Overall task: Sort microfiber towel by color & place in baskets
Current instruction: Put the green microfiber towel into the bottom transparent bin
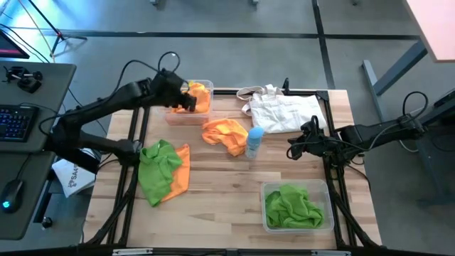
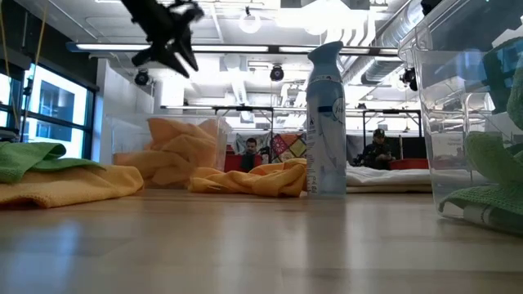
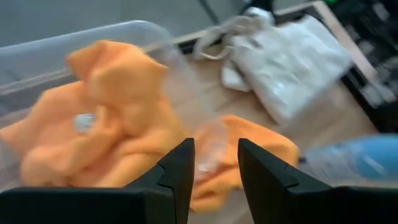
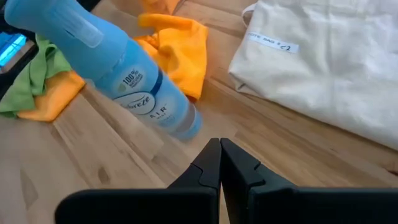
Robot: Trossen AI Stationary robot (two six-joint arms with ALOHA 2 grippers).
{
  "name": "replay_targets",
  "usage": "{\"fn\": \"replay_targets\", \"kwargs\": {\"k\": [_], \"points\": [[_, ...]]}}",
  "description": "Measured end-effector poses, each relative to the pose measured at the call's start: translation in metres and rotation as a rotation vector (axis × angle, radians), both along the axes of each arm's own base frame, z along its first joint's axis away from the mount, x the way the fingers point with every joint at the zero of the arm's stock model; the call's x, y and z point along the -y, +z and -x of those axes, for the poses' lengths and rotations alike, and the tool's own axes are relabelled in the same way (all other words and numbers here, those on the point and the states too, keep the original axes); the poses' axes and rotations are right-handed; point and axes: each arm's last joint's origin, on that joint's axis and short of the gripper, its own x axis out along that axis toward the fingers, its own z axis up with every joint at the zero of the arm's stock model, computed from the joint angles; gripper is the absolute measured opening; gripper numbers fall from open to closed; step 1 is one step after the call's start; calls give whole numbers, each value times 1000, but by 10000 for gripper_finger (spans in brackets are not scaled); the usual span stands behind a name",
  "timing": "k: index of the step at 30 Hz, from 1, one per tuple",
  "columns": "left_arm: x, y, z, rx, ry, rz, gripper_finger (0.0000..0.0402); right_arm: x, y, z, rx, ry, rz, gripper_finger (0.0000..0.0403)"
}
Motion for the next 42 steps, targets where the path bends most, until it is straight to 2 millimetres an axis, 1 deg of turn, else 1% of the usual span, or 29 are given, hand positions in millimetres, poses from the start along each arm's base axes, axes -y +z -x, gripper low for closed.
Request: {"fn": "replay_targets", "kwargs": {"k": [4,9,15,19,22,25,28,30,35,38,42], "points": [[33,4,-10,11,-97,-28,113,0,0,0,1,0,-4,0],[70,1,-23,-3,-218,-32,113,-1,3,-4,11,73,60,0],[101,-5,-33,-17,-319,-10,113,-3,11,-11,74,165,136,0],[116,-13,-40,-60,-400,-7,113,-4,14,-14,96,209,167,0],[124,-22,-46,-126,-487,-9,113,-6,12,-18,90,238,163,0],[131,-34,-53,-198,-554,-26,113,-8,7,-24,50,261,151,0],[137,-41,-59,-242,-624,-52,113,-11,1,-32,7,285,138,0],[141,-45,-62,-266,-663,-63,113,-15,2,-38,-8,301,138,0],[146,-47,-59,-309,-725,-92,104,-27,19,-51,-4,301,183,0],[146,-46,-52,-355,-738,-94,90,-32,32,-58,-14,282,192,0],[144,-46,-39,-436,-704,-67,78,-38,45,-66,-54,263,178,0]]}}
